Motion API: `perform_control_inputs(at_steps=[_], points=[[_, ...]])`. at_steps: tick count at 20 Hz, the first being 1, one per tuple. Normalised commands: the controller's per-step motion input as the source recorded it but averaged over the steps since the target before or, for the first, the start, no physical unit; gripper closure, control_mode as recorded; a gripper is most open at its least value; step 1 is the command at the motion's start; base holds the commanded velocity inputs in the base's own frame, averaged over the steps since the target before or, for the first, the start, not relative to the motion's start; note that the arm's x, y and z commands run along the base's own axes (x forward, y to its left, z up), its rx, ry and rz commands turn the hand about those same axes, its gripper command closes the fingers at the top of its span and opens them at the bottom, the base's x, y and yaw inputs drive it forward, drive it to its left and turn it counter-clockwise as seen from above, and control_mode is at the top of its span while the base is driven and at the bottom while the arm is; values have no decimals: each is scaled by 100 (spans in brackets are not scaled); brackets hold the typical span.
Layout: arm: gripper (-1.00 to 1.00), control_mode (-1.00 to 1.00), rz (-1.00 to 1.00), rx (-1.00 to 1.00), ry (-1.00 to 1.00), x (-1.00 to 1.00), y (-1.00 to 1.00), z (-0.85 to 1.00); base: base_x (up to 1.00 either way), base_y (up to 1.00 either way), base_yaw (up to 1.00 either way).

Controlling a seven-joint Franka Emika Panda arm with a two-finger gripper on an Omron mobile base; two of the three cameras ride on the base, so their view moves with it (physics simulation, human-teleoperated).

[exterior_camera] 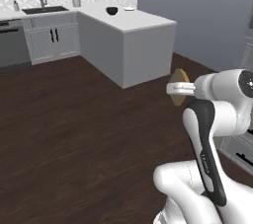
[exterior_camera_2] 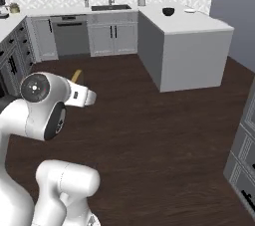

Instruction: Start the toaster. Once the lever pops up, take the bread to the plate on the dining counter.

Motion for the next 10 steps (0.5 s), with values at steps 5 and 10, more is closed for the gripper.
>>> perform_control_inputs(at_steps=[5, 10], points=[[100, 100, 0, 0, 0, 0, 0, 0, 82, 0, -9], [100, 100, 0, 0, 0, 0, 0, 0, 100, 1, -9]])
